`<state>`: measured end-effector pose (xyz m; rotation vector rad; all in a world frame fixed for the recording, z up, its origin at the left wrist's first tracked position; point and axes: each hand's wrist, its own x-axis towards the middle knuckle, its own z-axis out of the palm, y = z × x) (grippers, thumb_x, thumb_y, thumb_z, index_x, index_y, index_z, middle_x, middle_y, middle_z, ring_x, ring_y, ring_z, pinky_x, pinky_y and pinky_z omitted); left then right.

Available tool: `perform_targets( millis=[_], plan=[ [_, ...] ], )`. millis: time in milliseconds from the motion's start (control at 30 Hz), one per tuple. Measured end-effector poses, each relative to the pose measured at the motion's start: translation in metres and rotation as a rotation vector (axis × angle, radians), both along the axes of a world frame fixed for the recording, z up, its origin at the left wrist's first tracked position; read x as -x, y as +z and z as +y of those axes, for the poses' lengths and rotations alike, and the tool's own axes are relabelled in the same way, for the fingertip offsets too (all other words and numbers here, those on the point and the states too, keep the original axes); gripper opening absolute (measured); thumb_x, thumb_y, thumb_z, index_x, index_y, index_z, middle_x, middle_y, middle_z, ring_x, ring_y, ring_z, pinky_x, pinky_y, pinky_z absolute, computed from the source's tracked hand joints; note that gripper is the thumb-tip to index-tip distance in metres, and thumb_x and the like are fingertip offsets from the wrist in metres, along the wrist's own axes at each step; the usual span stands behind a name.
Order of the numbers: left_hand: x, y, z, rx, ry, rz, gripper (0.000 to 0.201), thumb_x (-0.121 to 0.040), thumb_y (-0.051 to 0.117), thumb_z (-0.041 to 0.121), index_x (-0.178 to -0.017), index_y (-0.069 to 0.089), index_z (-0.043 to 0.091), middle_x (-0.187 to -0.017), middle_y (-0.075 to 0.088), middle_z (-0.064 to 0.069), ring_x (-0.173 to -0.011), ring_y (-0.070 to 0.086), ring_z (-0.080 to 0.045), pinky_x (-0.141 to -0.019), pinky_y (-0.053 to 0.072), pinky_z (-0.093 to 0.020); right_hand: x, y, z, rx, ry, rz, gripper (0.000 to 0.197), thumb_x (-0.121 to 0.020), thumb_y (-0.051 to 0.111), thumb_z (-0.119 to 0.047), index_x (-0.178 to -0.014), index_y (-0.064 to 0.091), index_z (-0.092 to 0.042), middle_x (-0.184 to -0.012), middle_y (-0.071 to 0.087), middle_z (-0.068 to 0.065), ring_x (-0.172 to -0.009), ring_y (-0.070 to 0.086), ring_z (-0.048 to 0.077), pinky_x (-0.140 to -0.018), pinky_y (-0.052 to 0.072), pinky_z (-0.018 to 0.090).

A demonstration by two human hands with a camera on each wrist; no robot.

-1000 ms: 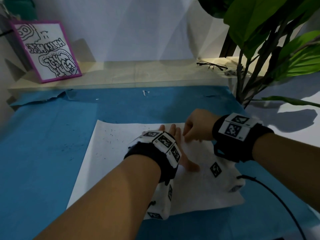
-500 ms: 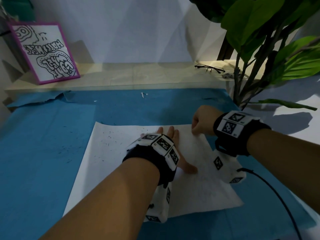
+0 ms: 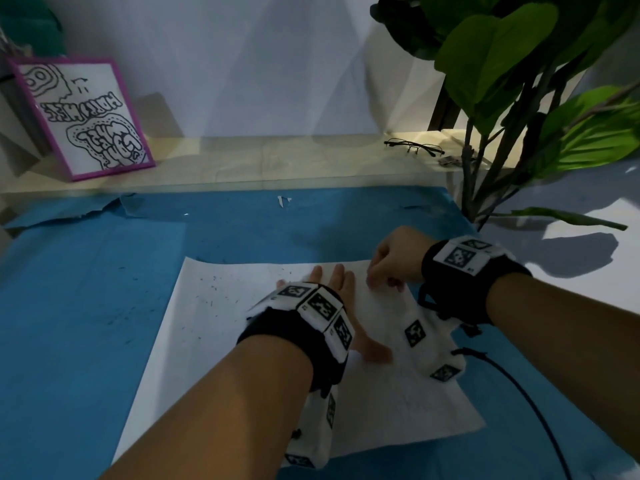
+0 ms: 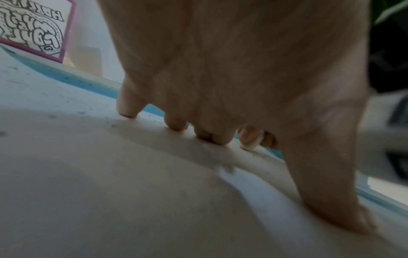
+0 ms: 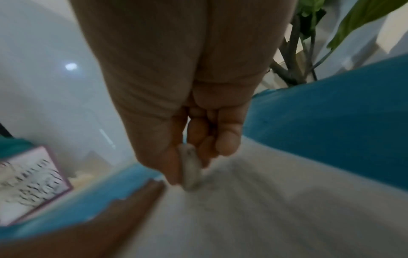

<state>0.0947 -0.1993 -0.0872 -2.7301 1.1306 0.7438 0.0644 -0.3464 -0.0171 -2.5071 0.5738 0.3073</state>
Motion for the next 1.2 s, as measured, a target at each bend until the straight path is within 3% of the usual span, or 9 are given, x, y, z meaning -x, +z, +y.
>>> perform_targets(
  millis=[167,300,467,633,700,867,1067,1133,1200],
  plan=[
    [0.002,0.003,0.001,0.010,0.027,0.042,0.139,-0.048,0.045,0.096,-0.145,-0.026,0.026,-0.153,-0.029,0.012,-0.144,-0.020,-0.025,-0.113,-0.001,-0.062,0.002,0.004,-0.024,0.319,0.012,0.033,0.019,-0.078,0.069,-0.016,-0.086,0.073,0.001,-0.093,0.072,0.013,-0.080,0.064,0.023,-0.061,0.047,0.026],
    [-0.001,0.001,-0.001,0.005,0.015,0.027,0.139,-0.049,0.047,0.095,-0.145,-0.026,0.026,-0.153,-0.028,0.012,-0.144,-0.018,-0.027,-0.114,0.004,-0.061,0.003,0.014,-0.007,0.166,0.016,-0.065,0.013,-0.074,0.073,-0.018,-0.063,0.067,-0.018,-0.079,0.071,0.002,-0.067,0.063,0.014,-0.051,0.049,0.020],
    [0.002,0.009,-0.001,0.022,0.031,0.051,0.143,-0.041,0.040,0.099,-0.147,-0.022,0.027,-0.155,-0.025,0.012,-0.145,-0.018,-0.025,-0.114,0.002,-0.061,0.005,-0.001,-0.001,0.040,-0.007,0.009,0.011,-0.071,0.075,-0.012,-0.062,0.069,-0.013,-0.061,0.064,0.003,-0.053,0.056,0.012,-0.049,0.048,0.022],
    [0.003,0.013,0.000,0.027,0.049,0.085,0.141,-0.045,0.048,0.096,-0.148,-0.021,0.027,-0.156,-0.024,0.011,-0.145,-0.018,-0.025,-0.112,0.000,-0.065,0.005,0.006,-0.035,0.433,0.027,0.044,0.020,-0.081,0.065,-0.016,-0.087,0.072,0.002,-0.095,0.071,0.009,-0.079,0.063,0.020,-0.062,0.050,0.024],
    [0.002,0.015,-0.001,0.020,0.054,0.099,0.141,-0.046,0.049,0.095,-0.148,-0.021,0.027,-0.156,-0.024,0.011,-0.145,-0.019,-0.026,-0.113,0.003,-0.062,0.009,0.009,-0.029,0.318,0.019,-0.045,0.012,-0.079,0.069,-0.018,-0.072,0.069,-0.007,-0.082,0.068,0.002,-0.066,0.058,0.012,-0.050,0.042,0.018],
    [0.003,0.014,-0.004,-0.002,0.034,0.046,0.139,-0.049,0.047,0.095,-0.147,-0.023,0.026,-0.156,-0.025,0.009,-0.145,-0.018,-0.029,-0.114,0.006,-0.059,0.011,-0.004,-0.002,-0.050,0.063,-0.023,0.016,-0.070,0.075,-0.008,-0.059,0.068,-0.017,-0.059,0.065,0.002,-0.049,0.056,0.011,-0.048,0.048,0.022],
    [0.000,0.010,-0.001,0.022,0.032,0.053,0.145,-0.039,0.042,0.099,-0.147,-0.022,0.026,-0.155,-0.024,0.011,-0.145,-0.018,-0.026,-0.113,0.003,-0.062,0.005,0.005,-0.030,0.438,0.058,0.053,0.015,-0.081,0.067,-0.014,-0.085,0.072,-0.001,-0.093,0.071,0.009,-0.085,0.065,0.023,-0.066,0.048,0.029],
    [-0.001,0.010,0.000,0.020,0.028,0.048,0.145,-0.038,0.040,0.099,-0.147,-0.022,0.027,-0.154,-0.025,0.013,-0.145,-0.018,-0.026,-0.114,0.003,-0.060,0.014,0.006,-0.033,0.287,-0.087,-0.179,0.008,-0.080,0.068,-0.014,-0.077,0.069,-0.007,-0.082,0.066,0.005,-0.076,0.060,0.020,-0.064,0.045,0.029],
    [0.000,0.008,0.001,0.009,0.009,0.020,0.142,-0.042,0.041,0.099,-0.147,-0.022,0.026,-0.155,-0.024,0.011,-0.145,-0.015,-0.027,-0.115,0.006,-0.058,0.029,-0.001,-0.023,-0.154,-0.371,-0.501,0.007,-0.079,0.070,-0.013,-0.075,0.066,-0.009,-0.071,0.062,0.005,-0.059,0.055,0.017,-0.055,0.048,0.030]
  ],
)
